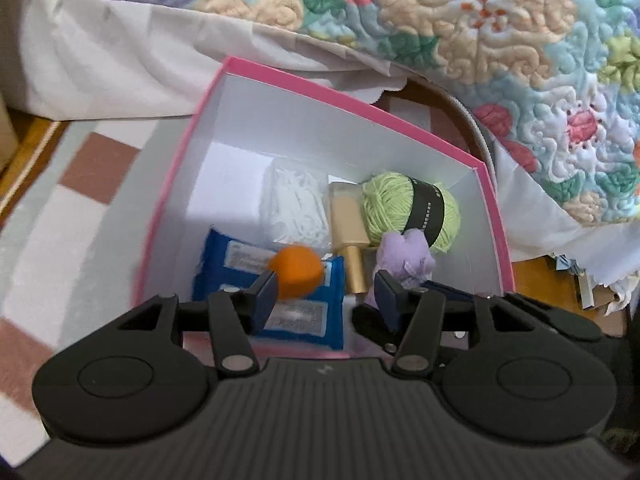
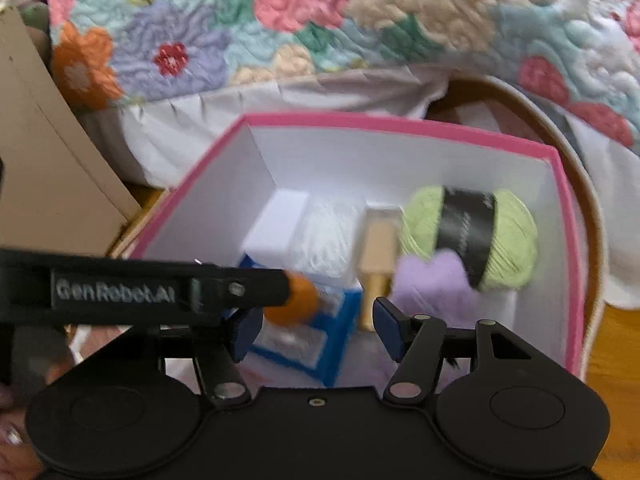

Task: Organize objects
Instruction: 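Lower the sponge into the pink box and open the left gripper, then move the left gripper back toward the white soap bar on the rug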

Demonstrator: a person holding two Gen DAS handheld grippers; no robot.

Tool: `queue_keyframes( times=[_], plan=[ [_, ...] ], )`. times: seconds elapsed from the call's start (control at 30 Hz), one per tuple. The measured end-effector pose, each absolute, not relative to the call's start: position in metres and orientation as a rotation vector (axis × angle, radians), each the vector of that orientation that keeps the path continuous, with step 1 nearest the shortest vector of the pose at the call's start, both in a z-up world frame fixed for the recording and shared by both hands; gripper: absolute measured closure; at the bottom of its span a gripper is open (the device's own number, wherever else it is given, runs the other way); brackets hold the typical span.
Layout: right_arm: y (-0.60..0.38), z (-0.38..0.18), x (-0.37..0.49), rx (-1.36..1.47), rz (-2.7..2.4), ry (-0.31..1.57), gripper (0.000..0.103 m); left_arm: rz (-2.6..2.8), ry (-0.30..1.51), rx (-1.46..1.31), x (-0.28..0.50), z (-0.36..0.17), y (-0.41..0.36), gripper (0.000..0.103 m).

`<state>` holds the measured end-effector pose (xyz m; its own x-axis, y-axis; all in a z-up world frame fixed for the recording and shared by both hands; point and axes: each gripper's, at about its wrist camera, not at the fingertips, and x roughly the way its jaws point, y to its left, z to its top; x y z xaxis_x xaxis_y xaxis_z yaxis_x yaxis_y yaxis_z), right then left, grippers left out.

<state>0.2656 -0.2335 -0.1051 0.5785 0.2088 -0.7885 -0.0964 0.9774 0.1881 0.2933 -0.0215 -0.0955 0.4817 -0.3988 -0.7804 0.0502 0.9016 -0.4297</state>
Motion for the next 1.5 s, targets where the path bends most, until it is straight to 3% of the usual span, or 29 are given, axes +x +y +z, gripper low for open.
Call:
queue_keyframes(
  times=[0.2,0.37,0.87,1.13,1.5],
  plan=[
    [-0.222,-0.067,0.229,0.072,0.169,0.863,0.033,-0.268,1.0,-0.261,0.264,-0.054,-0.013,0.044],
    [-0.206,-0.034,0.2,0.029,0.18,0.784,0.023,-0.242,1.029,-0.157,0.239,-0.021,-0.008,0.041],
    [-0.179,0.046,0.119,-0.075,0.269,0.775,0.014,-0.285,1.01,-0.117,0.158,0.054,0.026,0.03],
    [-0.176,0.051,0.086,-0.086,0.327,0.784,0.011,-0.317,1.012,-0.093,0.129,0.046,0.038,0.03],
    [-0.163,0.003,0.077,-0.072,0.453,0.859,0.011,-0.305,1.027,-0.065,0.128,-0.014,0.049,0.03]
  ],
)
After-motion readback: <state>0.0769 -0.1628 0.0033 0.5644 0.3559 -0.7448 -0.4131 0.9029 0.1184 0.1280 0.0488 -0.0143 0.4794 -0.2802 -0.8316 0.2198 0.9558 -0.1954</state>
